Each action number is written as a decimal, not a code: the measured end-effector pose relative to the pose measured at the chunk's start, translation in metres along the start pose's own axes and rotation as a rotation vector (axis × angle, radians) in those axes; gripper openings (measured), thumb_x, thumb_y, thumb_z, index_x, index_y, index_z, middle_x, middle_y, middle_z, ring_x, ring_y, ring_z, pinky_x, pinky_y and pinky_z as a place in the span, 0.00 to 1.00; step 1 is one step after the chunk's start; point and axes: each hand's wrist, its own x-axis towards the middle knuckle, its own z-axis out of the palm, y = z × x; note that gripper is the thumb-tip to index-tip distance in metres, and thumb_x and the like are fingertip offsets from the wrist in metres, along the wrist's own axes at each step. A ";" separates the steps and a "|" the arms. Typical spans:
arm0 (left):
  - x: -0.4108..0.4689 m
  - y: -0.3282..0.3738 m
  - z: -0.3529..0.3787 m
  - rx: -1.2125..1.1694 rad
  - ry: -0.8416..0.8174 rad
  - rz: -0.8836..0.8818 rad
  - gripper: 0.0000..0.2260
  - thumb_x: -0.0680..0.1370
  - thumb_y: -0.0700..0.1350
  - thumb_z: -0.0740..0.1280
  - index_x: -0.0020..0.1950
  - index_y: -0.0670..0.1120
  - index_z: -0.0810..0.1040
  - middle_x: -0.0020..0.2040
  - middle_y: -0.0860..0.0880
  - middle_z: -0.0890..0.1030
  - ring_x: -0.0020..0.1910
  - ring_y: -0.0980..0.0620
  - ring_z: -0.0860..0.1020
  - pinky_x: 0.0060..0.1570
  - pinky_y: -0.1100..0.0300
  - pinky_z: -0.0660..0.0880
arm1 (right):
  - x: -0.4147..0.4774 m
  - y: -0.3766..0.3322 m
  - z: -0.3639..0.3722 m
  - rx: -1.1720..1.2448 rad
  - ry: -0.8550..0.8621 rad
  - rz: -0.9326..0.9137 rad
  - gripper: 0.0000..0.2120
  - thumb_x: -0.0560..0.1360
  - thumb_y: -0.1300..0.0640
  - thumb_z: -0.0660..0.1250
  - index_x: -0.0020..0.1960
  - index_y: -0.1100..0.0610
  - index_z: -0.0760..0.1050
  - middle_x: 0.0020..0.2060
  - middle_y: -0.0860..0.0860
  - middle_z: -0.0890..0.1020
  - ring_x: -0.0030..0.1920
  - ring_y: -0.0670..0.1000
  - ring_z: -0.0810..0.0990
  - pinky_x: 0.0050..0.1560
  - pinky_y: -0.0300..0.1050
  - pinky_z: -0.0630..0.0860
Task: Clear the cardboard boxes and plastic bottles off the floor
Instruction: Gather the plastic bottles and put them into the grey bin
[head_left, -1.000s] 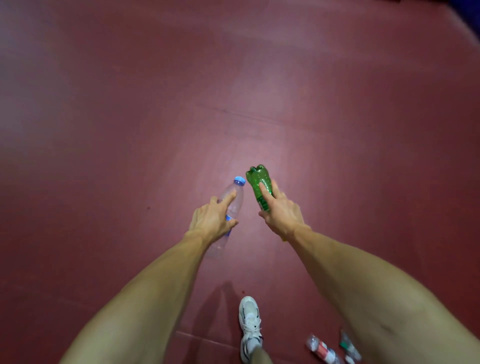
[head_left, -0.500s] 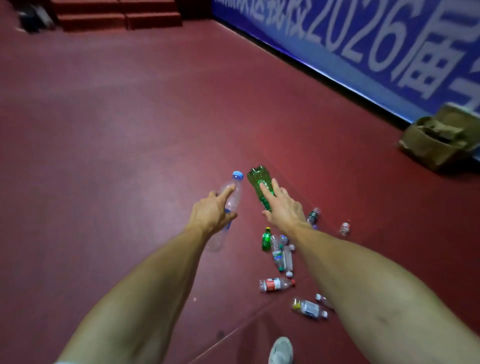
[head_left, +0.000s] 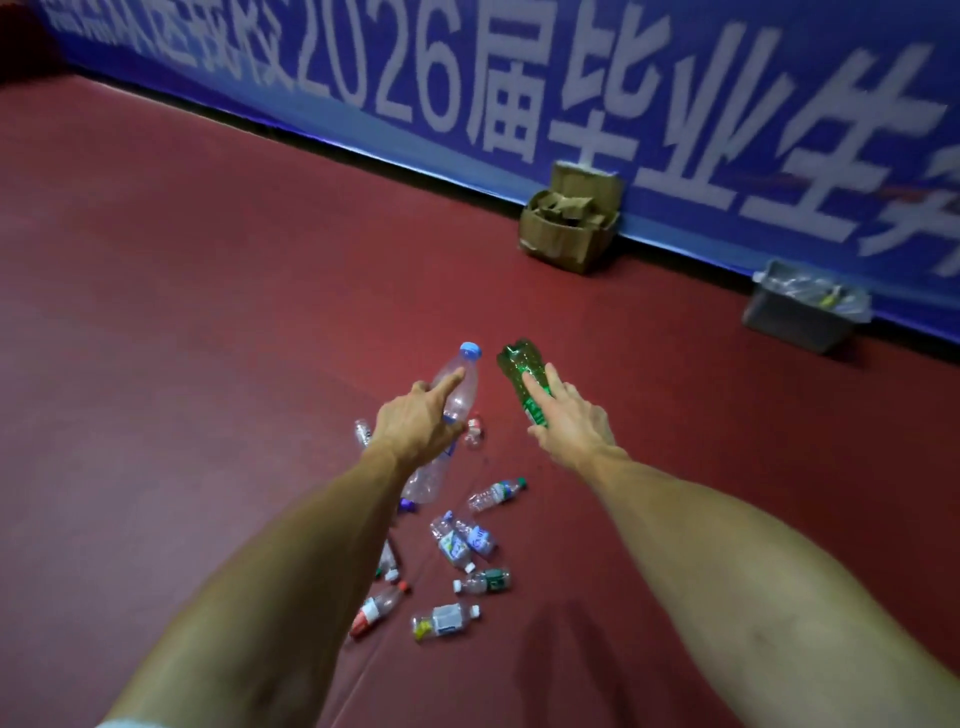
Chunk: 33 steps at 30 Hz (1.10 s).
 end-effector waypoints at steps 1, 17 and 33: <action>0.022 0.035 0.002 0.007 -0.013 0.046 0.33 0.79 0.61 0.65 0.80 0.62 0.52 0.71 0.43 0.71 0.56 0.40 0.80 0.54 0.50 0.76 | 0.000 0.037 -0.007 0.005 0.007 0.045 0.36 0.82 0.50 0.64 0.82 0.45 0.45 0.81 0.51 0.45 0.77 0.57 0.60 0.62 0.55 0.74; 0.308 0.357 0.055 0.038 -0.093 0.500 0.33 0.80 0.60 0.64 0.80 0.64 0.51 0.66 0.44 0.73 0.55 0.42 0.80 0.53 0.51 0.76 | 0.079 0.380 -0.043 0.071 0.054 0.504 0.36 0.82 0.50 0.63 0.82 0.43 0.44 0.81 0.50 0.45 0.77 0.56 0.59 0.64 0.54 0.72; 0.593 0.615 0.068 0.157 -0.132 0.744 0.32 0.80 0.61 0.63 0.80 0.62 0.52 0.66 0.43 0.73 0.56 0.41 0.80 0.53 0.50 0.77 | 0.240 0.660 -0.096 0.177 0.074 0.771 0.36 0.82 0.50 0.63 0.82 0.44 0.44 0.82 0.50 0.45 0.78 0.55 0.59 0.67 0.52 0.70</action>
